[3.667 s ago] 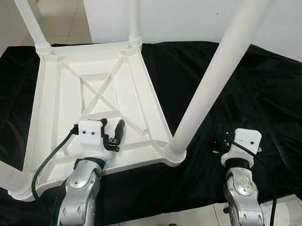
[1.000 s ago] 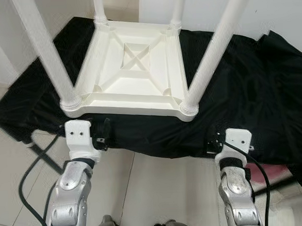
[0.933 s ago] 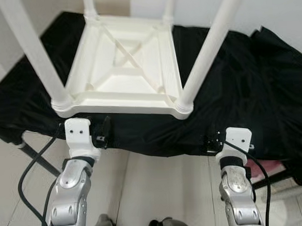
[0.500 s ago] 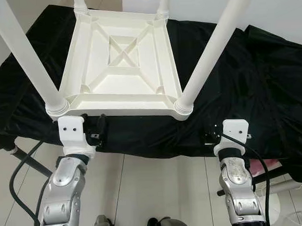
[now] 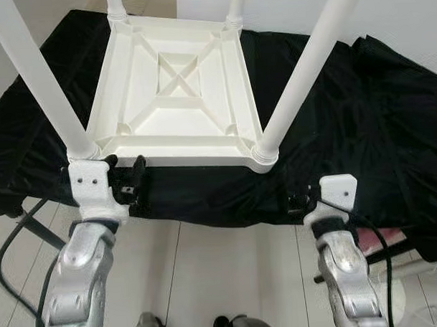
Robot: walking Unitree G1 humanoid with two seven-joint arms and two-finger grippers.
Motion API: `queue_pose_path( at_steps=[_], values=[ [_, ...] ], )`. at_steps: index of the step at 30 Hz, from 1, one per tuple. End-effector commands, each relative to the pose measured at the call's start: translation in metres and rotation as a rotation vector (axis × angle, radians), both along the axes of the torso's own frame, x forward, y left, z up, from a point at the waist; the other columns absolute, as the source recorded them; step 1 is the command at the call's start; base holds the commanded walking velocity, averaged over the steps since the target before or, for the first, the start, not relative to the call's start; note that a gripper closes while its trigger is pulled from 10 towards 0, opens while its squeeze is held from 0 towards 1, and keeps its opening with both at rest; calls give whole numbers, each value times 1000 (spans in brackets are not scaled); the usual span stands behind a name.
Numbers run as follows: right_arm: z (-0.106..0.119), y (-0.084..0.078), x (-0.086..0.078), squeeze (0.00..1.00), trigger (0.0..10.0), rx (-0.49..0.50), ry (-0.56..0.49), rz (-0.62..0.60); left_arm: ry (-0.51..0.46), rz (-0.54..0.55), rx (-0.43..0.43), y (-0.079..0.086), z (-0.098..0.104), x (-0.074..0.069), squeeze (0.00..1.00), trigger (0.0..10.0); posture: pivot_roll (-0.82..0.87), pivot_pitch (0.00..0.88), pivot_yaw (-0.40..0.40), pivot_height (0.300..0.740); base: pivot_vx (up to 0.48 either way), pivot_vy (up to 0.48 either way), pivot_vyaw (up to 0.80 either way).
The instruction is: Building children table
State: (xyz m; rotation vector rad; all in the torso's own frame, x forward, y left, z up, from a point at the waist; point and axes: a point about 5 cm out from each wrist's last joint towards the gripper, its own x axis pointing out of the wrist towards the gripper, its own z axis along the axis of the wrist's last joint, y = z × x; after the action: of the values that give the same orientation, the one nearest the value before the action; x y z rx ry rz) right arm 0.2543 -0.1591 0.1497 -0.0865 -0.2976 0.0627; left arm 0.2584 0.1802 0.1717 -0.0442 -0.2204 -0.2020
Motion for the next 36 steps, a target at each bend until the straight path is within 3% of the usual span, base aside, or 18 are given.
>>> queue_pose_path(
  at_steps=[1,5,7,8,11,17,21,23,24,29,36],
  values=[
    [3,3,-4,0,10000,5,-5,77,17,-155,-4,-9,-3,-7,0,10000,22,171,-84,740,0,0,0],
    [5,6,-2,0,10000,5,-9,114,25,-204,-9,-12,-4,-10,0,10000,24,172,-85,740,0,0,0],
    [9,13,7,0,10000,2,-15,157,31,-339,32,-22,-2,-16,0,10000,29,167,-85,740,0,0,0],
    [9,13,7,0,10000,2,-15,157,31,-339,32,-22,-2,-16,0,10000,29,167,-85,740,0,0,0],
    [15,18,19,0,10000,0,-31,180,43,-482,74,-32,-1,-22,0,10000,38,164,-88,740,0,0,0],
    [23,18,34,0,10000,28,-49,103,73,-639,117,-46,-1,-33,0,10000,47,156,-91,740,0,0,0],
    [29,26,47,0,10000,58,-62,73,86,-774,140,-63,2,-40,0,10000,47,146,-90,740,0,0,0],
    [30,27,49,0,10000,60,-64,70,90,-791,143,-65,3,-41,0,10000,46,142,-88,740,0,0,0],
    [33,29,55,0,10000,67,-68,38,117,-873,198,-70,2,-45,0,10000,49,142,-90,740,0,0,0],
    [37,33,62,0,10000,83,-77,20,122,-910,216,-72,4,-41,0,10000,43,138,-83,740,0,0,0],
    [52,43,85,0,10000,78,-92,0,62,-952,197,-87,19,-31,0,10000,41,134,-75,740,0,0,0]
  ],
)
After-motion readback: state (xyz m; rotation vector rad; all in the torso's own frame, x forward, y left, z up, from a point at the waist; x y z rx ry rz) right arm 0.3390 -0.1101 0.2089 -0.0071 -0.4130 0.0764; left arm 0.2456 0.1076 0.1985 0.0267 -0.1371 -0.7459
